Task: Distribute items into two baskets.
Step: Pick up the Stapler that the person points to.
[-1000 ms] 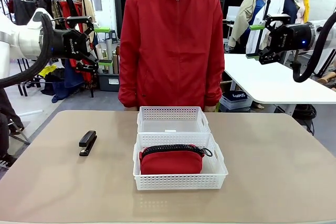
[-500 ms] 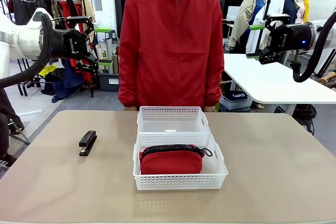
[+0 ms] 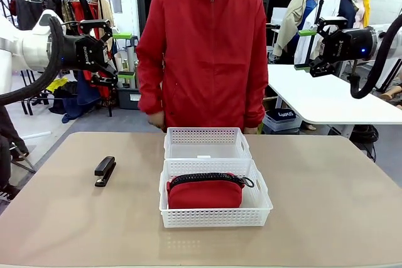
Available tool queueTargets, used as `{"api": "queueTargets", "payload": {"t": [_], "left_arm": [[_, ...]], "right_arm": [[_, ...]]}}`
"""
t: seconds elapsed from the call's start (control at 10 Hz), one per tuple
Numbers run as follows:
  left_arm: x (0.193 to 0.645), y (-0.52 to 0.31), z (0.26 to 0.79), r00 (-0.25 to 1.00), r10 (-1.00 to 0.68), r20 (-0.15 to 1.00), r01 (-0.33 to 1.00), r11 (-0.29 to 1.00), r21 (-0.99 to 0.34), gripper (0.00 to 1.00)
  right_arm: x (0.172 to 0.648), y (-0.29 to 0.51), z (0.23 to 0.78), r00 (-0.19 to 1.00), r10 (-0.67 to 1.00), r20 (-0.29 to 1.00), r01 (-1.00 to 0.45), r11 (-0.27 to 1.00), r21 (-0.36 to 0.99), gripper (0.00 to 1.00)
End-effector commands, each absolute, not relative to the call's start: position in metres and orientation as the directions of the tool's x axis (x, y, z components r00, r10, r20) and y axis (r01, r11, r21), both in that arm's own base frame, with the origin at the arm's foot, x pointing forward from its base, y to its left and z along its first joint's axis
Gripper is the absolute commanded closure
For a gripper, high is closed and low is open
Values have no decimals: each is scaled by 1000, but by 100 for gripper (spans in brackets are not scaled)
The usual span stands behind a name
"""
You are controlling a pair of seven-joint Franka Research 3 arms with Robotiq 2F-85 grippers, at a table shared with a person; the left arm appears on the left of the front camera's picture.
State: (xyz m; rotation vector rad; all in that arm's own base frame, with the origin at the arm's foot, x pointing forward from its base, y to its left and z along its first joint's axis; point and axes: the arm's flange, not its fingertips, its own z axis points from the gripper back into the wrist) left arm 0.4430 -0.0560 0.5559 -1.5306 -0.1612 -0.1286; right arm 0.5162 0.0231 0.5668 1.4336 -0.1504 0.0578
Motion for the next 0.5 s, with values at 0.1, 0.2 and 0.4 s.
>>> {"api": "queueTargets", "payload": {"t": [0.1,0.2,0.4], "left_arm": [[443,-56,558,982,17,188,188,34,-982,0],[443,-56,558,982,17,188,188,34,-982,0],[443,-56,558,982,17,188,188,34,-982,0]], "right_arm": [[514,23,568,989,-51,140,-132,135,982,0],[514,23,568,989,-51,140,-132,135,982,0],[514,23,568,989,-51,140,-132,135,982,0]]}}
